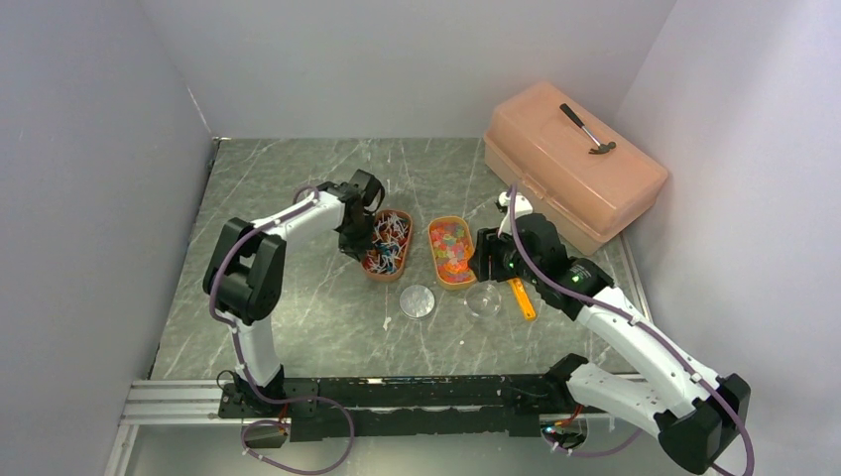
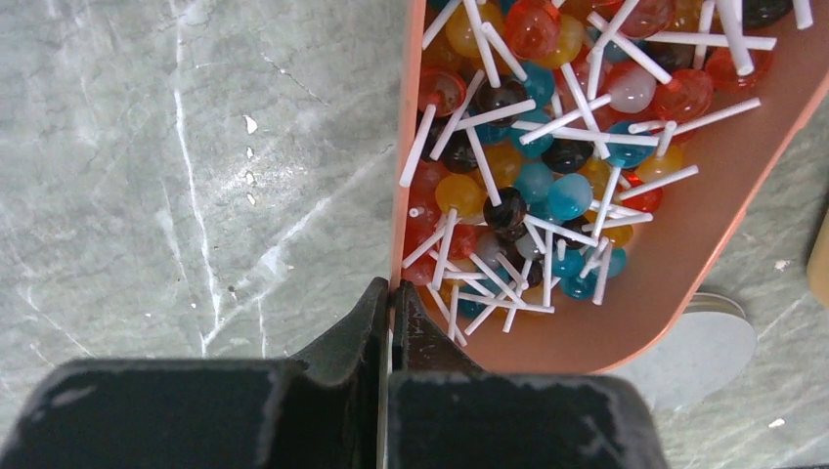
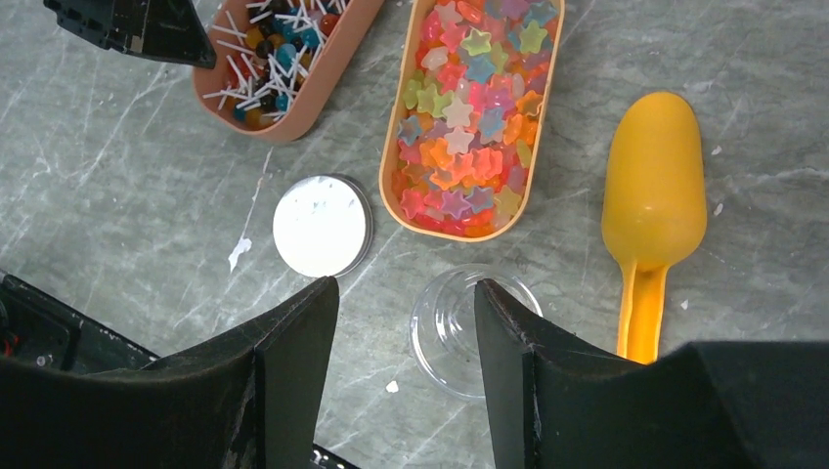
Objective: Pack the candies
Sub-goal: Adjust the storage box at the center of the board.
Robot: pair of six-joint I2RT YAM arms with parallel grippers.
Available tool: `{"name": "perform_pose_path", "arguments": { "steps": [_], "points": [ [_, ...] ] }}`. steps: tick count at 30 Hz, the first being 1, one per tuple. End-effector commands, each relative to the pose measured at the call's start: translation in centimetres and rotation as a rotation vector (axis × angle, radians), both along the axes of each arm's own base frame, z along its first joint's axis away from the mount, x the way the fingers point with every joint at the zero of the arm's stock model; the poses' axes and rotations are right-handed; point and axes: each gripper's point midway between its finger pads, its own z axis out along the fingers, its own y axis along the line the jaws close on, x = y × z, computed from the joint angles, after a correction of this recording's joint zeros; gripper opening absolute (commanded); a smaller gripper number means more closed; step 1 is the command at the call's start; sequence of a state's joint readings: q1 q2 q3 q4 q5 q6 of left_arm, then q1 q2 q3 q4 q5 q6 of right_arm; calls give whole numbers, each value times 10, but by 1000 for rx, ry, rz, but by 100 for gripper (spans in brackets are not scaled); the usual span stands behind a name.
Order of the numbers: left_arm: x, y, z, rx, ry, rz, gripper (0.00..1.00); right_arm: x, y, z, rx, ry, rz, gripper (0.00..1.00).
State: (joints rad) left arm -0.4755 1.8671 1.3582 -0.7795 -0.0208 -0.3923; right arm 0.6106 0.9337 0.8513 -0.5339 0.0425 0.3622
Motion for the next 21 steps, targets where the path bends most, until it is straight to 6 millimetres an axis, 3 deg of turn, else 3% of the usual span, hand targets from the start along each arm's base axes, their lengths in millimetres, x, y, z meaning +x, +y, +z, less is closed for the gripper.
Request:
{"name": "perform_pose_path", "arguments": {
  "steps": [1, 8, 13, 21],
  "points": [
    [17, 1, 26, 37, -111, 116, 3, -2, -2, -1, -8, 9, -7, 57],
    [23, 8, 29, 107, -143, 205, 3, -4, -8, -13, -26, 41, -39, 58],
    [29, 2, 33, 83, -152, 216, 3, 0, -9, -18, -39, 53, -62, 60],
    [21, -1, 29, 48, -137, 217, 7, 15, -6, -25, -63, 69, -100, 63]
  ]
}}
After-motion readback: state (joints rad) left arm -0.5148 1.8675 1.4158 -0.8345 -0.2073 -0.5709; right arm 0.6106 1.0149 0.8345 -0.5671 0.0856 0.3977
